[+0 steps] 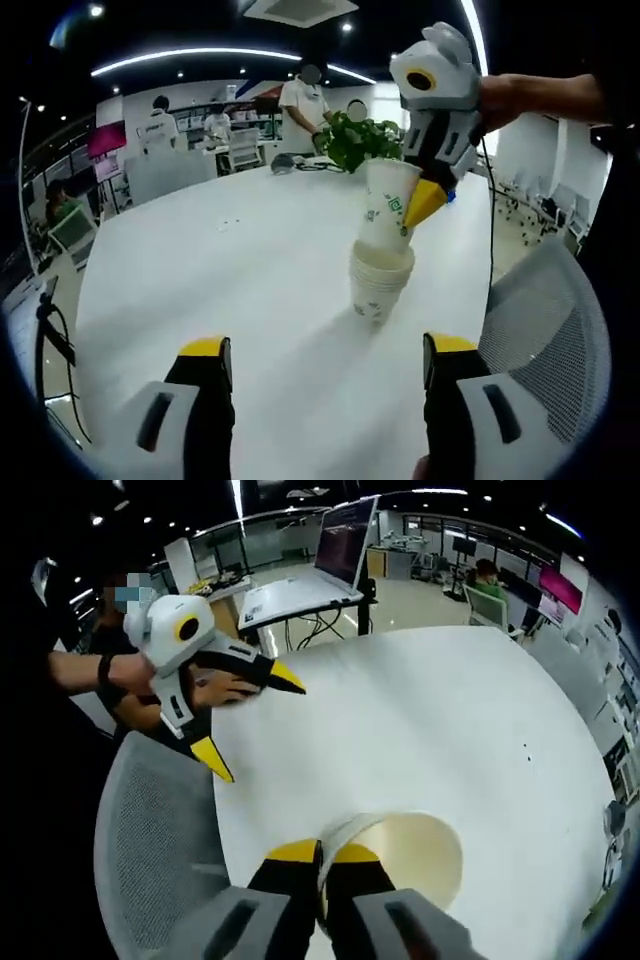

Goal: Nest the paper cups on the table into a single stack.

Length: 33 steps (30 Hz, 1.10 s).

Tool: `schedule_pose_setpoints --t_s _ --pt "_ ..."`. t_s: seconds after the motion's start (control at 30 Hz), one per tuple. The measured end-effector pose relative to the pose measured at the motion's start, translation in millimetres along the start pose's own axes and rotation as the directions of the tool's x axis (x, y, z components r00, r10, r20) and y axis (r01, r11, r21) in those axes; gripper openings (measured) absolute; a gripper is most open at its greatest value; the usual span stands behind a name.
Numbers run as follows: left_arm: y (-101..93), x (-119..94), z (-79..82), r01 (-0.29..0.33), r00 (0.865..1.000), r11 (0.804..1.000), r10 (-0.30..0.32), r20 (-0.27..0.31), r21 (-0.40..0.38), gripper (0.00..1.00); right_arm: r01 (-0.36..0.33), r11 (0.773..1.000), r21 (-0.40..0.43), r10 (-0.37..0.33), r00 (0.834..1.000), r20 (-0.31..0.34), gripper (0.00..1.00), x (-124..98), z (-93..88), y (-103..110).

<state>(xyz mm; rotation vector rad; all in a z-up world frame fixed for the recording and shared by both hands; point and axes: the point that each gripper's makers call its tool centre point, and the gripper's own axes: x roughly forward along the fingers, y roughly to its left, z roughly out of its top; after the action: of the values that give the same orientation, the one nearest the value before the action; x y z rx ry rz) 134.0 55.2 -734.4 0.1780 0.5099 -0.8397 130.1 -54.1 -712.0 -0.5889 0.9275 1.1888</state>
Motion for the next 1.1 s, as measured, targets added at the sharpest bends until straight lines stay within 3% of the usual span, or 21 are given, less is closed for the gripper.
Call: schedule_pose_setpoints --t_s 0.5,1.1 --pt "-3.8 -2 -1.0 0.000 1.000 1.000 0.000 -0.004 0.000 0.76 0.013 0.997 -0.072 -0.021 0.994 -0.108 0.00 9 -17.8 -7" --pt "-10.6 2 -6.3 0.023 1.000 1.000 -0.023 -0.016 0.003 0.76 -0.001 0.998 -0.062 -0.008 0.990 -0.143 0.00 33 -23.5 -7"
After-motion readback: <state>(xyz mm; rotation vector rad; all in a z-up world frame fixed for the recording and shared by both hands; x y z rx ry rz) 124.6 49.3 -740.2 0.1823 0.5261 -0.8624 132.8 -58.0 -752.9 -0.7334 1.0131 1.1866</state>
